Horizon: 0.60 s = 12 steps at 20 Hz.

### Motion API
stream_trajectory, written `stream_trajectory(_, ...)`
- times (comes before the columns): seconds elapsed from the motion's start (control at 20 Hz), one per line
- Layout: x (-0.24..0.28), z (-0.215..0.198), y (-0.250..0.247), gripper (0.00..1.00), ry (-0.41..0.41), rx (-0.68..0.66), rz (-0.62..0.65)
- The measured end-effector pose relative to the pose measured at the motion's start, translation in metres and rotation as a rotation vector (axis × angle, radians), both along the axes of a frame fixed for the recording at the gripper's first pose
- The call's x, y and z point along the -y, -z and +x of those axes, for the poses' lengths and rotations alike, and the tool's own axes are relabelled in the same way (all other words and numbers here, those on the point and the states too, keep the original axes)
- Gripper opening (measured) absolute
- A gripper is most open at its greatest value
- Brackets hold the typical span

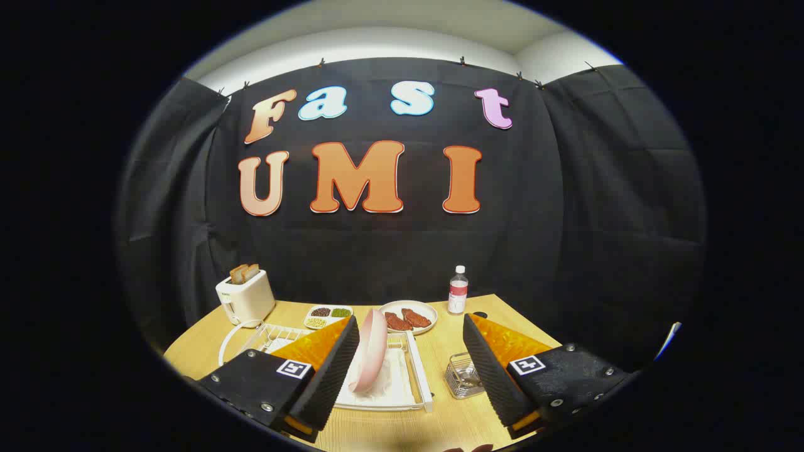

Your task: Take the plate from the dish rack, then take the spoon from the basket and place it into the plate.

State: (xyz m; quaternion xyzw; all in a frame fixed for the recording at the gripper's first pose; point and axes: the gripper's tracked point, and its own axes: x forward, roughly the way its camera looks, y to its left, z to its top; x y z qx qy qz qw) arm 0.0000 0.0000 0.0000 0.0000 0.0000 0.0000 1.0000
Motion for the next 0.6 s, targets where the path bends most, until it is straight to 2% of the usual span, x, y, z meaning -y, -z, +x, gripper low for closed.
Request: stream_trajectory(0.6,-0.015,-0.009,0.004,0.99,0.009,-0.007,0.038)
